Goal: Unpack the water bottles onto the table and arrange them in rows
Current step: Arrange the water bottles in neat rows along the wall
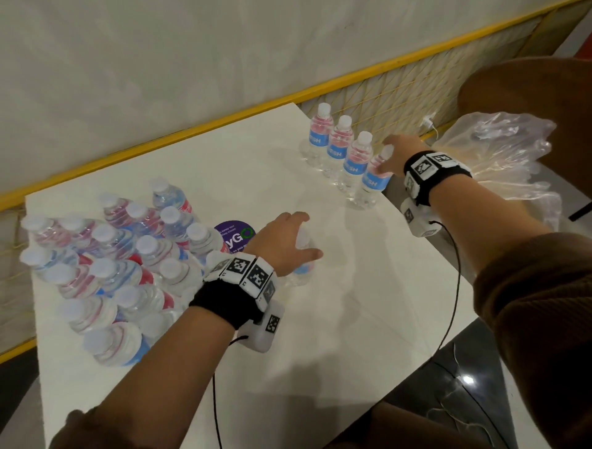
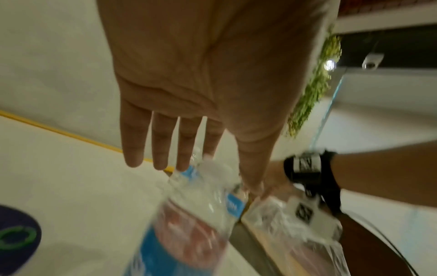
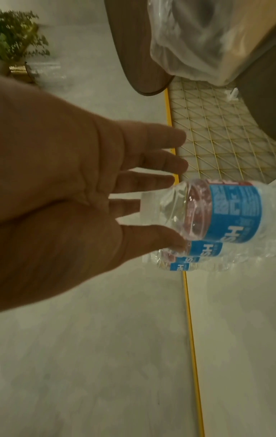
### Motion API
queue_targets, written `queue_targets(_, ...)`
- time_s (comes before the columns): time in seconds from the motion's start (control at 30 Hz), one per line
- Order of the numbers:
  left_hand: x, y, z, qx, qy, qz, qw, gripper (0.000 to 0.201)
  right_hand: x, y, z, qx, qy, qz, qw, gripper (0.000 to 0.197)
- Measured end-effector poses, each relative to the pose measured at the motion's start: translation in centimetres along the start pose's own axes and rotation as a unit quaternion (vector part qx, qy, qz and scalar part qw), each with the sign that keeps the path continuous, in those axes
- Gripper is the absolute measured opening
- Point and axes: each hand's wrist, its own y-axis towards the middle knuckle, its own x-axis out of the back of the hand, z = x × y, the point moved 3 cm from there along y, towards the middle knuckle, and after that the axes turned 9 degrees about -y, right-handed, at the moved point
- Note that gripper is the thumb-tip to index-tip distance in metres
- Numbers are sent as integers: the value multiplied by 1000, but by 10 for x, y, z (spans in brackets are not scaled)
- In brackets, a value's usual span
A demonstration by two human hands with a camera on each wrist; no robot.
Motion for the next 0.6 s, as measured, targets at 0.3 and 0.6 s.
queue_targets(0.3,74,-37,41,114,115,-42,986,50,0,-93,65,156,157,-47,974,39)
queue_targets(0.6,59,-44,48,154,226,15,962,38,-42,-161,109,324,-10,65,944,36)
